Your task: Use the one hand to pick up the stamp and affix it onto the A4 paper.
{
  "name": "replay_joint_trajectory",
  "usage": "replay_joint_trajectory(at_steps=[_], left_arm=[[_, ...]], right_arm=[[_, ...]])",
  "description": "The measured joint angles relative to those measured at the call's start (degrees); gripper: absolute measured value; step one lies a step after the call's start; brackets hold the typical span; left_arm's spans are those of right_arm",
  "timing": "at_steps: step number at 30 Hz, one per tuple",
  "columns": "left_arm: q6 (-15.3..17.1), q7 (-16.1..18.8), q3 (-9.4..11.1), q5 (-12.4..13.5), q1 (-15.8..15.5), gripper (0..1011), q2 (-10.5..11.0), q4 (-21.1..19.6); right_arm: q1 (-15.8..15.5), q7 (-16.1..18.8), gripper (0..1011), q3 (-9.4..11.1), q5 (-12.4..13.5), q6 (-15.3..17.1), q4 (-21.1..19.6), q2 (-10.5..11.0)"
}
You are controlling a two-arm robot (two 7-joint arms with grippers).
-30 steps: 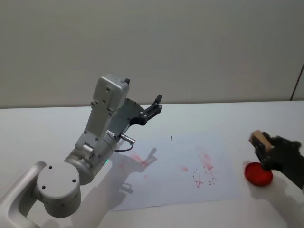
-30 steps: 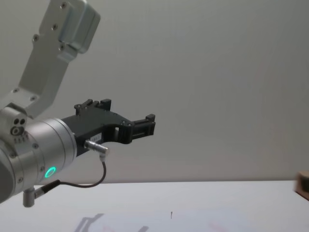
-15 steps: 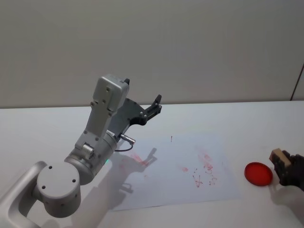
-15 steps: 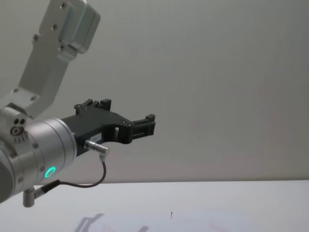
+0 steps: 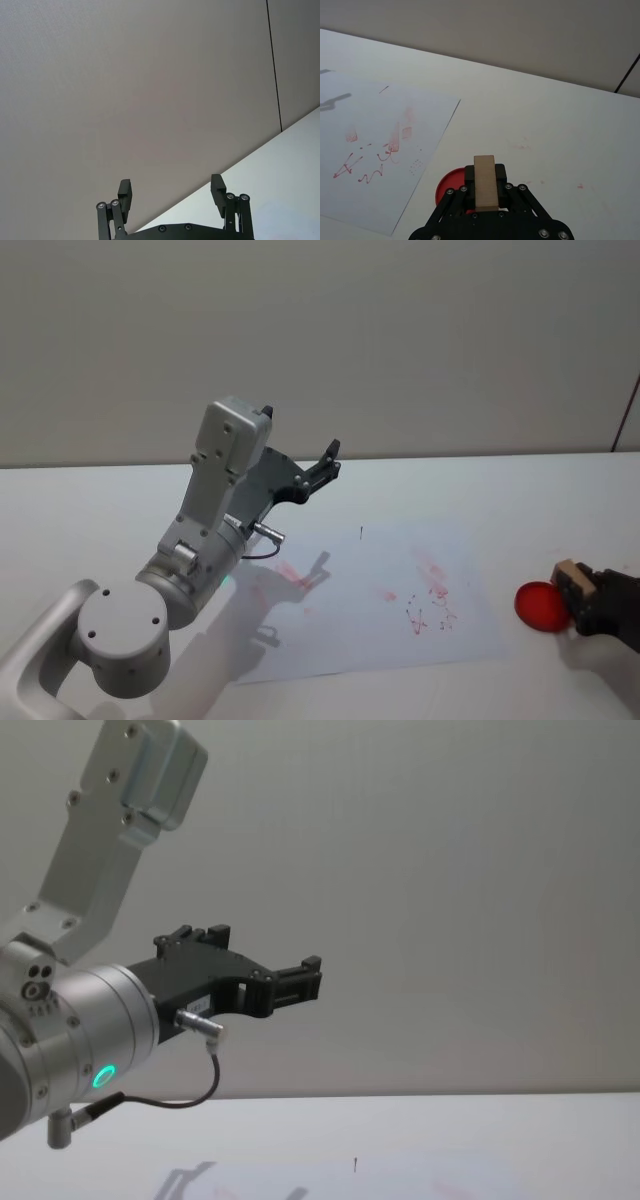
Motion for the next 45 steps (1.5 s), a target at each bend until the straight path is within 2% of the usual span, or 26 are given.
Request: replay_joint_trajectory(at_steps=[16,27,30,31,40,45], left_arm=[[0.0,0.0,0.0,0.0,0.0,1001,0.0,0.0],[0.0,0.0,0.0,0.0,0.0,1001,0.0,0.0],[0.0,0.0,0.0,0.0,0.0,1001,0.0,0.0],[0.0,0.0,0.0,0.0,0.0,1001,0.0,0.0],[0.0,0.0,0.0,0.0,0.0,1001,0.0,0.0],[0.0,0.0,0.0,0.0,0.0,1001,0.0,0.0]], right_arm=[[1.6,3.2,232,-0.6,-1.0,1.5,1.0,-0.5],[1.9,3.9,565,-0.7,-1.0,2.0,1.1,-0.6],[1.9,4.0,695,-0.7,-1.0,2.1,1.1,-0.6],[1.9,4.0,695,-0.7,-1.0,2.1,1.1,-0.6],[2.0,4.2,974,-0.7,-1.0,2.3,1.2,-0.7],[2.0,4.3,1001,-0.7,-1.0,2.3,1.2,-0.7]])
